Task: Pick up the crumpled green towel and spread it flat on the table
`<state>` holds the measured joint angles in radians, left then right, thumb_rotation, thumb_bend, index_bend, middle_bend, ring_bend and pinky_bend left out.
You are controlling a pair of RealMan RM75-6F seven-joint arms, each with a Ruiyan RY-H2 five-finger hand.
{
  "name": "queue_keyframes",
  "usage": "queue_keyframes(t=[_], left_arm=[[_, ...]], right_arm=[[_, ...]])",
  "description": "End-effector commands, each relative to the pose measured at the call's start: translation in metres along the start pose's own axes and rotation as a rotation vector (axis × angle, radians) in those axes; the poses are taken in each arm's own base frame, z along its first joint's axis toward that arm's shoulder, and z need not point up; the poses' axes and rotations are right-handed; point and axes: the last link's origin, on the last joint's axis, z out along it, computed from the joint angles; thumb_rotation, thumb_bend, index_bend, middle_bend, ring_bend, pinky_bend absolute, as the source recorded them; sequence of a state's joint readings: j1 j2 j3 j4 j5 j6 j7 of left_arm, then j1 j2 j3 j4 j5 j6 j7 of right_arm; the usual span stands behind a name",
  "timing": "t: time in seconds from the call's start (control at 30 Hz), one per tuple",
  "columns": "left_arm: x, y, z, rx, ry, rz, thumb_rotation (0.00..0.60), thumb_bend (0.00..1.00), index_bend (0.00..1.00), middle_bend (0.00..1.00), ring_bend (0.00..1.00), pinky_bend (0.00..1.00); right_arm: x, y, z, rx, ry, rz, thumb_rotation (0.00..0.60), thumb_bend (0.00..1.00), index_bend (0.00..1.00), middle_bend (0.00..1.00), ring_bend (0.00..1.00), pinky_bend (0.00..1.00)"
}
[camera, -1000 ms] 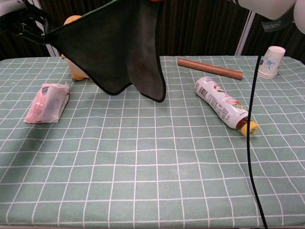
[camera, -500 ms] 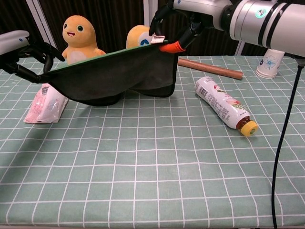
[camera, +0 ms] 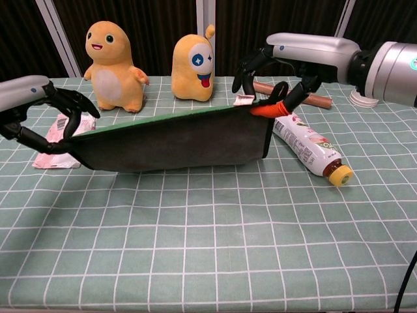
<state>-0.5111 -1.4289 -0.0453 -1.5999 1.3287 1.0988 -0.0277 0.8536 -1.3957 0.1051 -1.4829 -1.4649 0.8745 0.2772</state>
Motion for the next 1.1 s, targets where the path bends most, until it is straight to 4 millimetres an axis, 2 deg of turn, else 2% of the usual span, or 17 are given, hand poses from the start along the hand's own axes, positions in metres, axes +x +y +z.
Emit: queue_keyframes(t=[0.03, 0.43, 0.53, 0.6, 0.67, 0.73, 0.77, 0.83, 0.9, 1.03, 1.1], left_arm=[[-0.005, 0.000, -0.003, -0.002, -0.024, 0.014, 0.600, 0.39, 0.74, 0.38, 0.23, 0.25], [-0.027, -0.002, -0.008, 0.006, -0.098, 0.058, 0.600, 0.37, 0.73, 0.38, 0.23, 0.25], [-0.030, -0.001, -0.009, 0.005, -0.120, 0.070, 0.585, 0.33, 0.67, 0.37, 0.23, 0.25], [-0.032, -0.001, -0.010, 0.001, -0.133, 0.081, 0.552, 0.28, 0.59, 0.36, 0.23, 0.25], [-0.033, -0.001, -0.011, -0.002, -0.153, 0.096, 0.525, 0.24, 0.48, 0.34, 0.23, 0.25], [-0.033, 0.000, -0.012, -0.003, -0.174, 0.107, 0.498, 0.19, 0.39, 0.31, 0.23, 0.24], [-0.033, 0.000, -0.012, -0.005, -0.178, 0.109, 0.477, 0.17, 0.35, 0.30, 0.22, 0.24], [-0.032, 0.002, -0.013, -0.009, -0.180, 0.109, 0.442, 0.13, 0.31, 0.28, 0.22, 0.23], [-0.031, 0.003, -0.013, -0.014, -0.178, 0.112, 0.422, 0.10, 0.29, 0.28, 0.21, 0.23], [-0.027, 0.006, -0.014, -0.019, -0.159, 0.106, 0.420, 0.09, 0.29, 0.28, 0.21, 0.23], [-0.021, 0.004, -0.012, -0.014, -0.129, 0.102, 0.433, 0.09, 0.29, 0.28, 0.21, 0.23]], right_arm=[[-0.006, 0.003, -0.006, -0.008, -0.012, -0.001, 0.595, 0.46, 0.77, 0.28, 0.03, 0.00], [-0.049, 0.007, -0.012, -0.017, -0.067, -0.046, 0.598, 0.46, 0.77, 0.28, 0.02, 0.00], [-0.058, 0.008, -0.014, -0.018, -0.082, -0.064, 0.587, 0.43, 0.72, 0.26, 0.01, 0.00], [-0.062, 0.009, -0.015, -0.020, -0.089, -0.089, 0.534, 0.35, 0.63, 0.23, 0.00, 0.00], [-0.064, 0.009, -0.016, -0.024, -0.088, -0.105, 0.431, 0.15, 0.49, 0.18, 0.00, 0.00], [-0.066, 0.009, -0.018, -0.029, -0.085, -0.119, 0.348, 0.03, 0.39, 0.15, 0.00, 0.00], [-0.066, 0.009, -0.019, -0.030, -0.083, -0.120, 0.304, 0.00, 0.34, 0.14, 0.00, 0.00], [-0.067, 0.008, -0.021, -0.032, -0.081, -0.121, 0.227, 0.00, 0.29, 0.12, 0.00, 0.00], [-0.067, 0.008, -0.023, -0.033, -0.082, -0.119, 0.183, 0.00, 0.28, 0.12, 0.00, 0.00], [-0.060, 0.007, -0.029, -0.035, -0.055, -0.129, 0.134, 0.00, 0.24, 0.10, 0.00, 0.00], [-0.050, 0.009, -0.031, -0.045, -0.012, -0.122, 0.112, 0.00, 0.22, 0.10, 0.00, 0.00]])
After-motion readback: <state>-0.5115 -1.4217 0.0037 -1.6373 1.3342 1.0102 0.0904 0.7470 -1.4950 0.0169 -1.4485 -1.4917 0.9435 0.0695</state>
